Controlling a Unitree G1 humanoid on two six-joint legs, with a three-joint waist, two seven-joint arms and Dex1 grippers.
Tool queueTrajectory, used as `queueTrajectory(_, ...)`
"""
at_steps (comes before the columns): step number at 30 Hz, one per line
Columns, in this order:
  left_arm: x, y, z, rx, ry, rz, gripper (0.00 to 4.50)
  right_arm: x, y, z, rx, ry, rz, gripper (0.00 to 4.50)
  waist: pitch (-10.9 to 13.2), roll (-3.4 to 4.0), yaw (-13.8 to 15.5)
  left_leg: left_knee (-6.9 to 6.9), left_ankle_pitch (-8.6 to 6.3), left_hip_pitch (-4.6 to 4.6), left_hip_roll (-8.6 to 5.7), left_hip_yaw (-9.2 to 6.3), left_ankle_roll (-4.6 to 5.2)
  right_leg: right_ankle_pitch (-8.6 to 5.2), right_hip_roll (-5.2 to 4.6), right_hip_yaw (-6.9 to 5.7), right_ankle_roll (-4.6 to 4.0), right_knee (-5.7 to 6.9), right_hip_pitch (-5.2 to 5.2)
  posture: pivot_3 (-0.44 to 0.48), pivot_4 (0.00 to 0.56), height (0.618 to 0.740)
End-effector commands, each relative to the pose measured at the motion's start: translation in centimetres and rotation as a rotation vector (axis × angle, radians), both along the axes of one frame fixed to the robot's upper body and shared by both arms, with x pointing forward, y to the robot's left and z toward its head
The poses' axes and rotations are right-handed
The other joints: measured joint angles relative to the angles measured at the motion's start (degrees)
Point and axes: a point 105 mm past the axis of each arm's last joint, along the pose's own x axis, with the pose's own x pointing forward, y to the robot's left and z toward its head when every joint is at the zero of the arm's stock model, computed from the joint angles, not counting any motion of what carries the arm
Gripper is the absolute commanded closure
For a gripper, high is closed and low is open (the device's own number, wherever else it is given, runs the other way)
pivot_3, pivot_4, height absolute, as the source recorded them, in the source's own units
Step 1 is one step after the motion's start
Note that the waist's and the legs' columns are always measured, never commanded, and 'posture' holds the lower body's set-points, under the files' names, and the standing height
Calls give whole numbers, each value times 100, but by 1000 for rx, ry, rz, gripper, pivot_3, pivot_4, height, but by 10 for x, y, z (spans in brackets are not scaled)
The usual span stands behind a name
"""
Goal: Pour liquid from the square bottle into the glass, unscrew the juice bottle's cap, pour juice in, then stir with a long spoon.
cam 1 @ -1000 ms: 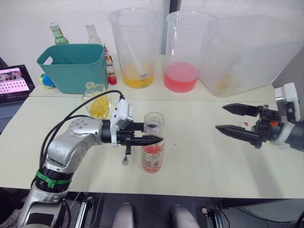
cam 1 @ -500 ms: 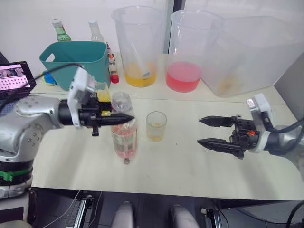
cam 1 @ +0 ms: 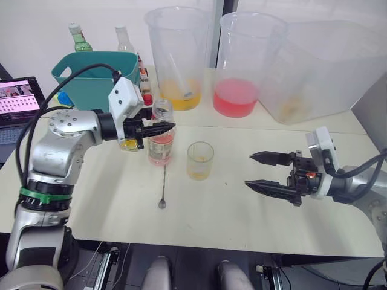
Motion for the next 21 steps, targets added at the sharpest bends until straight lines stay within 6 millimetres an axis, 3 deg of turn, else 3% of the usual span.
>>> queueTrajectory(1, 7, -6, 22, 14, -155, 8, 3099, -6, -2, 8, -1, -38, -11, 39, 0, 0, 14, 1, 0, -1, 0, 0, 0, 0, 0, 0, 0, 0, -1, 0, 150, 726)
queueTrajectory(14, 38, -40, 23, 129, -521, 19, 3099, -6, -2, 5, -4, -51, -91, 39, 0, -1, 57, 15, 0, -20, -5, -9, 0, 2, -1, -4, 3, 10, -10, 0, 150, 726)
queueTrajectory(21, 43, -51, 16, 219, -712, 17, 3099, -6, -4, 4, -7, -59, -123, 39, 0, -1, 57, 15, 0, -21, -7, -12, 0, 3, -1, -5, 4, 16, -12, 0, 150, 726)
